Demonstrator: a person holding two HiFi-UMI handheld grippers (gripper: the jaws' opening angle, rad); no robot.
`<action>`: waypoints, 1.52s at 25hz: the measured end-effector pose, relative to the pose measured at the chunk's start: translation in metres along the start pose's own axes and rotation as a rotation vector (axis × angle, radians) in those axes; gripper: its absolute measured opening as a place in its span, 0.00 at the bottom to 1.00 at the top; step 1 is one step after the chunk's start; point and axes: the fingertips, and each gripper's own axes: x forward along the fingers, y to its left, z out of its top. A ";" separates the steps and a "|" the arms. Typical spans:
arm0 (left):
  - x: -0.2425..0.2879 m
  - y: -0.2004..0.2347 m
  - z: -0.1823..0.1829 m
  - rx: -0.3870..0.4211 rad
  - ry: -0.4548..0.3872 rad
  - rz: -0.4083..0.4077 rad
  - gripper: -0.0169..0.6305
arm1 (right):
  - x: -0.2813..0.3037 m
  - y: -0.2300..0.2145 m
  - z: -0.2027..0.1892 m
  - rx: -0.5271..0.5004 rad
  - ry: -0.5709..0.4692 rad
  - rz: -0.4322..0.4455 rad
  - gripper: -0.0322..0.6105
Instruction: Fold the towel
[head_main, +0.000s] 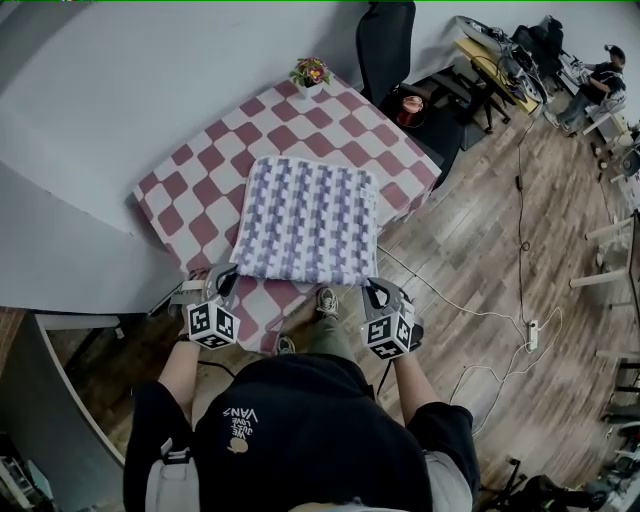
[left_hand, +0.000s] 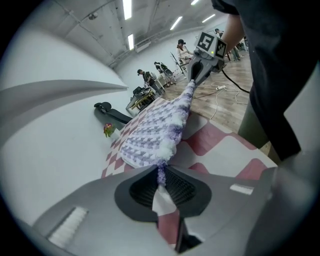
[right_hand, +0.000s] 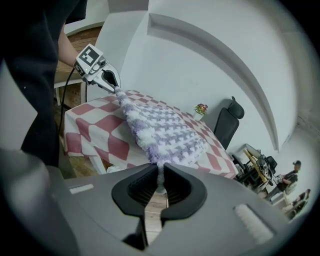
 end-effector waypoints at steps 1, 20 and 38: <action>0.002 0.004 0.001 -0.007 0.001 -0.006 0.08 | 0.002 -0.002 0.001 0.004 0.001 0.008 0.10; 0.108 0.101 0.011 -0.150 0.097 -0.009 0.09 | 0.100 -0.103 0.035 0.064 0.052 0.090 0.10; 0.157 0.126 -0.024 -0.503 0.144 -0.064 0.31 | 0.142 -0.143 0.009 0.611 0.041 0.212 0.46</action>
